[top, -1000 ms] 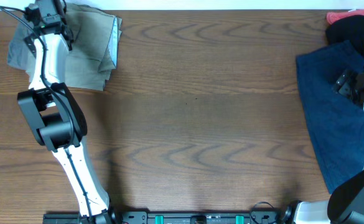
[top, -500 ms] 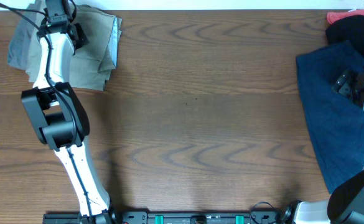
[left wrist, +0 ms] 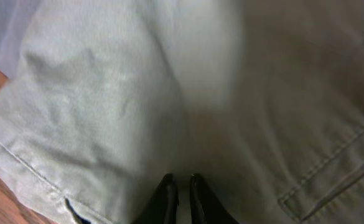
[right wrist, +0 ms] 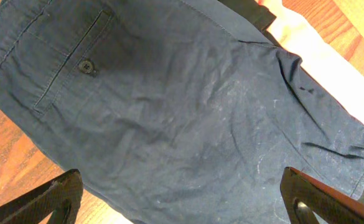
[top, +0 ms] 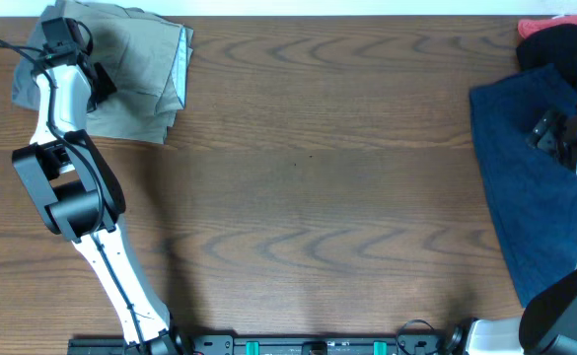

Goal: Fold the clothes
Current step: 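Lower the khaki shorts onto the grey stack and adjust with left gripper, then release the khaki shorts and withdraw the left gripper downward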

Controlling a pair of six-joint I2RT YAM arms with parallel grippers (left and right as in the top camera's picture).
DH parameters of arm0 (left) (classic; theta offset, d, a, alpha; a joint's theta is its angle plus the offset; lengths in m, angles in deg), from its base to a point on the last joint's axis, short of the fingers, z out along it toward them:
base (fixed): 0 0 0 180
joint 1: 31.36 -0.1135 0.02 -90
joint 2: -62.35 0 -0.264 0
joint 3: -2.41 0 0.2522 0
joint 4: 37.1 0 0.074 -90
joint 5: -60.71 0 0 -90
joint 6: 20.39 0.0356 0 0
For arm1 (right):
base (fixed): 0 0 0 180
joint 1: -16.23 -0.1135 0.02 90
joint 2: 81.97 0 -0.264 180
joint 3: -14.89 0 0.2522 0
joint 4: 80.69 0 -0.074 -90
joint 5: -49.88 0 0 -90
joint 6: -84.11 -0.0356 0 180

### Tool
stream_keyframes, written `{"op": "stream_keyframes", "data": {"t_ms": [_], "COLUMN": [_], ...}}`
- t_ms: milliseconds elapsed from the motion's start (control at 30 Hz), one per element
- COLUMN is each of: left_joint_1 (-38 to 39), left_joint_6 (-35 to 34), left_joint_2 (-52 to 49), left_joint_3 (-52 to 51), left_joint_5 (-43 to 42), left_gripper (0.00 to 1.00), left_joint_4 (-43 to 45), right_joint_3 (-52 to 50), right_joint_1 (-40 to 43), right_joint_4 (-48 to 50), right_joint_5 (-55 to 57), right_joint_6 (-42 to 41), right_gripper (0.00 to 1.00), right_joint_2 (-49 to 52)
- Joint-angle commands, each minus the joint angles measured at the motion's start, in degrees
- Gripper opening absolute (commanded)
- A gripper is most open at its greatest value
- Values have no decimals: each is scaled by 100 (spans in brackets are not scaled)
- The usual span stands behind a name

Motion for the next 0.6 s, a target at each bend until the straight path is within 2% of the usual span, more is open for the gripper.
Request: {"op": "stream_keyframes", "data": {"t_ms": [0,100,167,300,500,567], "left_joint_1": [31,28,31,28,31,31], "left_joint_6": [13,15,17,17,15,15], "left_joint_2": [-129,-208,-280,-282,197,503], "left_joint_3": [-90,-136,-157,-153,-149,-149], "left_joint_5": [-22,-109,-157,-138,-140,-140], "left_gripper": [11,11,22,27,29,34], "left_joint_4": [-13,-24,-98,-271,-507,-621], "right_joint_3": [17,17,17,17,17,17], "right_joint_1": [15,15,15,15,15,15], "right_joint_4": [-4,-4,-4,-4,-4,-7], "right_joint_5": [72,72,74,72,74,72], "right_joint_6": [9,9,9,9,9,9], "right_gripper": [99,99,99,99,99,99], "right_joint_2": [4,4,4,4,4,4]}}
